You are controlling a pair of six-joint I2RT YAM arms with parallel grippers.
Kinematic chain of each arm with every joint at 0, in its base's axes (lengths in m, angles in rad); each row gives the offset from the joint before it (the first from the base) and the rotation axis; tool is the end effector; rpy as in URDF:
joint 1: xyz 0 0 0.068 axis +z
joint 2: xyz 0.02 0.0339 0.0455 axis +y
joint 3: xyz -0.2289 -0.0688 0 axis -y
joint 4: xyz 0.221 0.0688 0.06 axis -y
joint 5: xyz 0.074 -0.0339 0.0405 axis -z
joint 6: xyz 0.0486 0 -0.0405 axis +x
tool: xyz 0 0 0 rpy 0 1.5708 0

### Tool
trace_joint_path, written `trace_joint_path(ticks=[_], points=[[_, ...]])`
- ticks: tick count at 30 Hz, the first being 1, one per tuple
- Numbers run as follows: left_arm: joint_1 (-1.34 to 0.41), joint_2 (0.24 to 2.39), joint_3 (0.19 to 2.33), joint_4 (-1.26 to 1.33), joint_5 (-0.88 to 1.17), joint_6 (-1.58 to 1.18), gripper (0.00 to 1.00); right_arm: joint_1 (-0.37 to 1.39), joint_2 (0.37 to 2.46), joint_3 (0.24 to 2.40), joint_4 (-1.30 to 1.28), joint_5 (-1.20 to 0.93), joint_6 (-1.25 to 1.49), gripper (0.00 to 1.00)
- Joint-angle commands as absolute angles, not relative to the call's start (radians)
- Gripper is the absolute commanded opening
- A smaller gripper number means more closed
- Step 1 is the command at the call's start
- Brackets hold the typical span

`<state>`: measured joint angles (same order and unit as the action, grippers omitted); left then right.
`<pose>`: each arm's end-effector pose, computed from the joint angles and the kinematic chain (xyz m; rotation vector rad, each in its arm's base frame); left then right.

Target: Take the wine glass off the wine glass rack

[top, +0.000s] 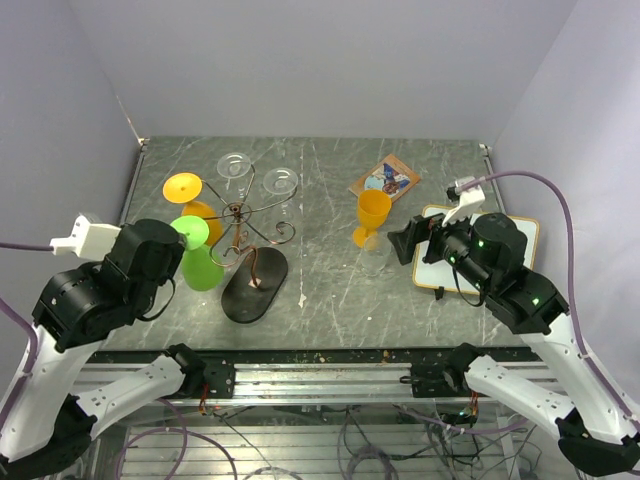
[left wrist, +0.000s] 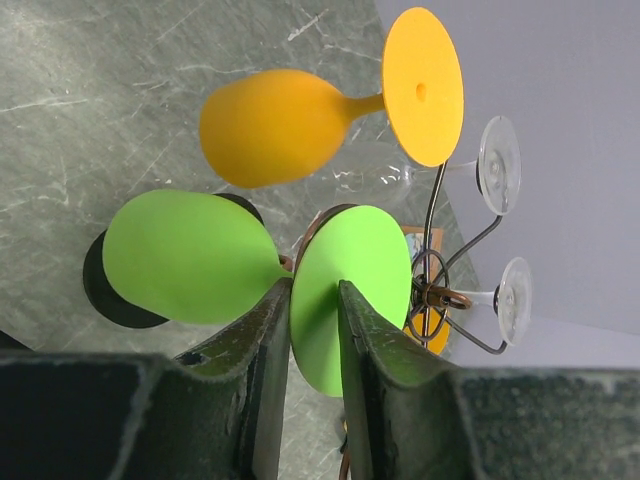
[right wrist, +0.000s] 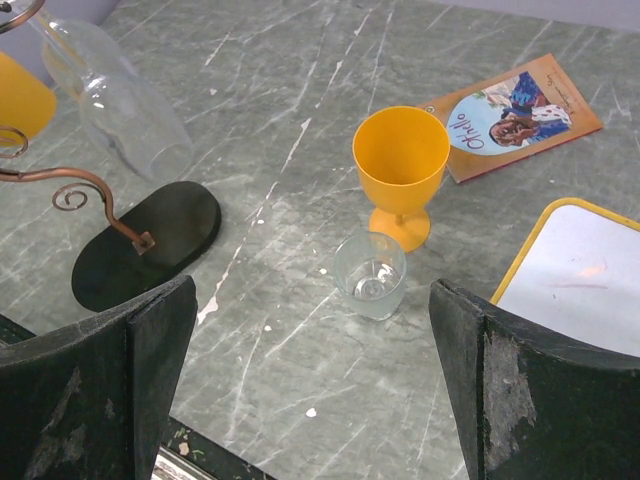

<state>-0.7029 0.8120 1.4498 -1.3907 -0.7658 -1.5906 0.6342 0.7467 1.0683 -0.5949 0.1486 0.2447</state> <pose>0.0858 -0.0285 0.3848 -1.2276 1.7317 -0.4794 0.1333 0.0892 0.3628 -0.2576 1.8500 0.4759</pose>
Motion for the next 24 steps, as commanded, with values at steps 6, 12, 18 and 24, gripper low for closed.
trace_joint_path(ticks=[6, 12, 18, 24], points=[[-0.701, 0.806, 1.489, -1.471, -0.814, -1.602, 0.26, 0.629, 0.738, 1.062, -0.554, 0.152, 0.237, 1.0], [-0.701, 0.811, 1.497, -1.471, -0.809, -1.592, 0.21, 0.629, 0.731, 1.061, -0.559, 0.155, 0.243, 1.0], [-0.701, 0.816, 1.512, -1.473, -0.808, -1.588, 0.17, 0.629, 0.729, 1.07, -0.565, 0.161, 0.241, 1.0], [-0.701, 0.815, 1.537, -1.482, -0.81, -1.584, 0.1, 0.63, 0.727, 1.069, -0.559, 0.156, 0.242, 1.0]])
